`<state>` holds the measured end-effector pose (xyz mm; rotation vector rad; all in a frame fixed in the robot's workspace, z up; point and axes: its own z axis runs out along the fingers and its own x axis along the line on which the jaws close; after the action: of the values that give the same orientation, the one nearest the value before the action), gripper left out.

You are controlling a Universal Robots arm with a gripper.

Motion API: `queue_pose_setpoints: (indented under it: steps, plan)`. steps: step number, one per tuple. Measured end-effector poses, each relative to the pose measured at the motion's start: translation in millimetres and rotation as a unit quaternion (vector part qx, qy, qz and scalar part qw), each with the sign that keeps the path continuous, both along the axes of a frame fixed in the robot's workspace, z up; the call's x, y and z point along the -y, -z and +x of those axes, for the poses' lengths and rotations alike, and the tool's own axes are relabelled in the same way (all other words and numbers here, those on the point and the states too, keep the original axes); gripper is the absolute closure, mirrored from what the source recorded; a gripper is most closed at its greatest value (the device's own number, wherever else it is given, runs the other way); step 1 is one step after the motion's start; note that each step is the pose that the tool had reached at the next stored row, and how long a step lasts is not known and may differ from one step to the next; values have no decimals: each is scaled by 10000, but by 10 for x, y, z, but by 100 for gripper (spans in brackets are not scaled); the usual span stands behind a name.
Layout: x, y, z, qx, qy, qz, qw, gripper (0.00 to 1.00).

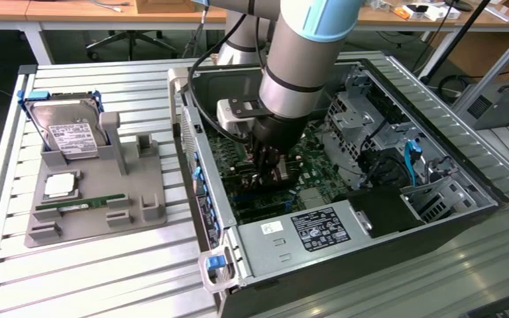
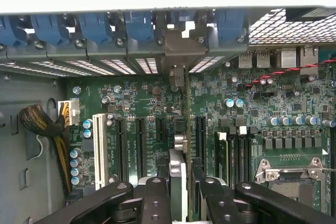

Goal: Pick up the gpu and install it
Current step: 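Insert the gpu into the slot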

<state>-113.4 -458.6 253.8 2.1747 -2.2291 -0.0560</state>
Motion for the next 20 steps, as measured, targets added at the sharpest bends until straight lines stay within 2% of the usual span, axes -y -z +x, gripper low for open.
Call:
queue_pose_setpoints:
  steps: [8,10,11,12,13,15,17,19,20]
  plan:
    - [-2,13,1,4,0,7,10000,72]
    - [-1,10,0,2,0,3,10000,60]
    - [-1,10,0,2,0,3,10000,60]
    - [-1,9,0,2,0,3,10000,54]
    - [0,-1,0,0,0,1,10000,54]
    - [-3,-109,1,6,1,3,10000,54]
    - [-31,-233,0,10,1,3,10000,54]
    - [-55,-290,1,14,1,4,10000,55]
    - [-68,-308,0,13,1,3,10000,62]
